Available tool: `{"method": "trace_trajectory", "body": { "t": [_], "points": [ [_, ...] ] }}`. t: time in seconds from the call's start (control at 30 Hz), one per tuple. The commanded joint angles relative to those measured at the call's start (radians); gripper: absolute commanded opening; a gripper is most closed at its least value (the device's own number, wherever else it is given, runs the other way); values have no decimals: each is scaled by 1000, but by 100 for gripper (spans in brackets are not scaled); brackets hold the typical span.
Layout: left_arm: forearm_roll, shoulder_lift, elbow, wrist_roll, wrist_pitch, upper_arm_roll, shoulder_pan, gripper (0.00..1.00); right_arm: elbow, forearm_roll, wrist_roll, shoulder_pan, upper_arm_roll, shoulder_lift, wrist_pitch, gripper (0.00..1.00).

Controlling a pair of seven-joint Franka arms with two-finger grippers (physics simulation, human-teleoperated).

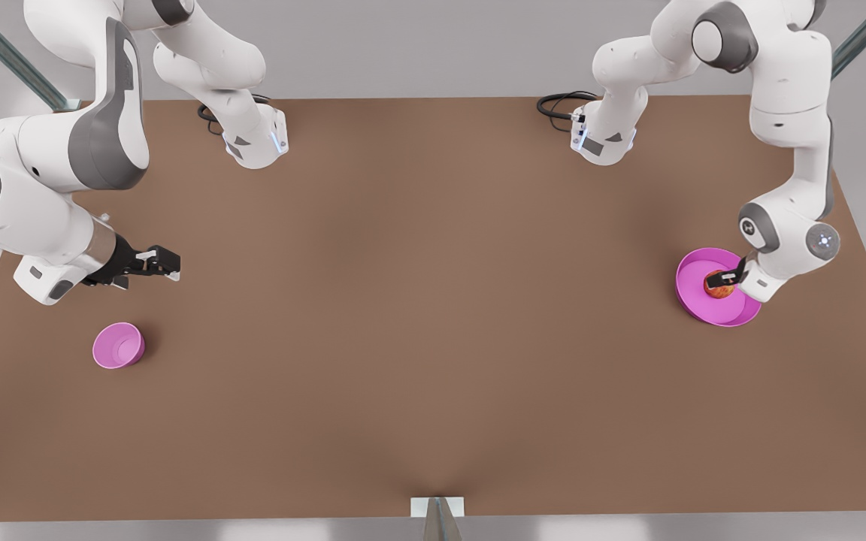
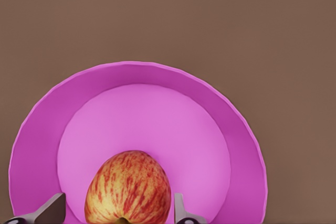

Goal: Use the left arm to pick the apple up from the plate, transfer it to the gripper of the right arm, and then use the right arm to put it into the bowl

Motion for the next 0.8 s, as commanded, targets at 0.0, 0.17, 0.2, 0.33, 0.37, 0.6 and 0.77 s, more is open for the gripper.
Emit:
{"method": "trace_trajectory", "body": {
  "t": [0.0,0.17,0.2,0.33,0.37,0.6,0.77],
  "points": [
    [0,7,-2,90,28,-3,-1,100,0,1,-3,0,0,-1,0,100],
    [-16,37,-3,91,50,-6,2,100,0,1,-11,-2,0,-1,0,100],
    [-16,43,-3,91,51,-6,4,100,0,1,-11,-2,0,-1,0,100],
    [-30,59,-3,105,58,-13,17,100,0,1,-11,0,0,-1,0,100],
    [-30,59,-2,105,58,-15,17,99,0,1,-9,0,0,-1,0,100],
    [-30,62,-2,105,58,-21,17,89,0,1,-14,0,0,-1,0,100],
    [-30,63,-2,105,59,-21,17,81,0,1,-14,0,0,-1,0,100]
  ]
}}
